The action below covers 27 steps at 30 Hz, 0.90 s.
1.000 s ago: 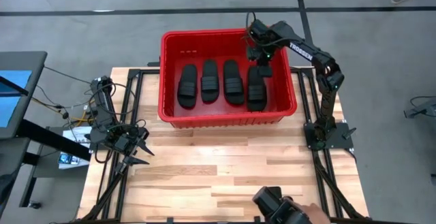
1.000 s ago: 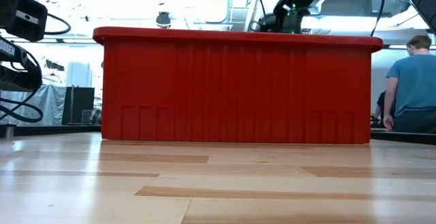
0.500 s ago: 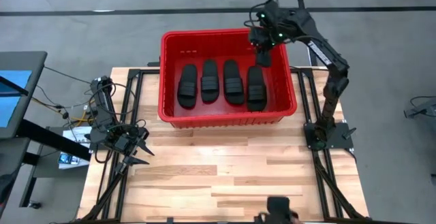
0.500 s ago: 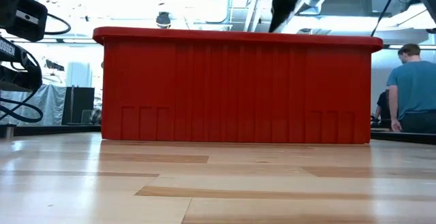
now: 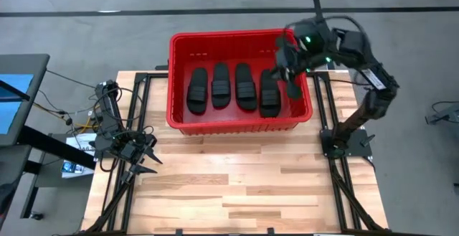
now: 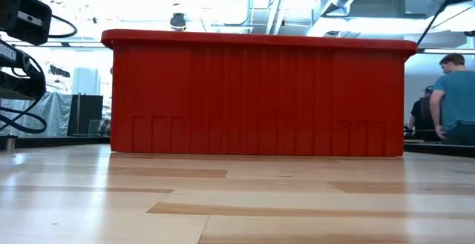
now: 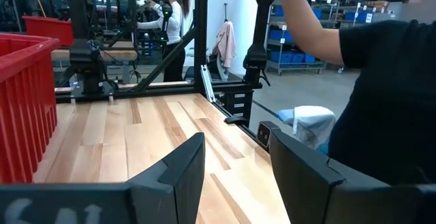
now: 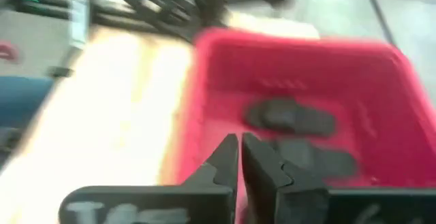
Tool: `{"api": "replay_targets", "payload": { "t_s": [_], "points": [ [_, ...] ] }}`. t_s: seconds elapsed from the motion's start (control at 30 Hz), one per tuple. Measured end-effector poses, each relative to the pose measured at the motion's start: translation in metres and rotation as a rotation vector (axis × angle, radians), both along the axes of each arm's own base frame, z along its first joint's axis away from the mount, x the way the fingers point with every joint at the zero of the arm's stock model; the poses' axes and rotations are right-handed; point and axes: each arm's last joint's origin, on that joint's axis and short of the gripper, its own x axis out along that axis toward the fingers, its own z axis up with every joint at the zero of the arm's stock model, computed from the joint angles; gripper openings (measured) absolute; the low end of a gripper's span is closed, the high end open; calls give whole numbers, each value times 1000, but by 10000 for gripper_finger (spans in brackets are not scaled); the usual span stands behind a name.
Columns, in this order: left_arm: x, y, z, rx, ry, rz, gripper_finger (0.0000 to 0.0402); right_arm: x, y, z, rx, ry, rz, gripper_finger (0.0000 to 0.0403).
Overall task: Pick and place slides into bin
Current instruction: Return to Home Position
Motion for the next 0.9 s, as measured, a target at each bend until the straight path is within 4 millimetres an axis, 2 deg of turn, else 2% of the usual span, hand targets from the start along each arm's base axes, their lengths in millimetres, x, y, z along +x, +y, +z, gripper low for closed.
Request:
{"api": "replay_targets", "payload": {
  "t_s": [0.17,0.3,0.57,0.9],
  "points": [
    [0,0,0,-8,4,0,156,3,39,-6,59,-55,123,4],
    [0,0,0,0,0,0,156,1,61,-28,111,-70,173,2],
    [0,0,0,-3,1,0,156,-13,99,-105,254,-210,228,1],
    [0,0,0,3,-1,0,156,-53,148,-209,297,-351,273,1]
  ]
}}
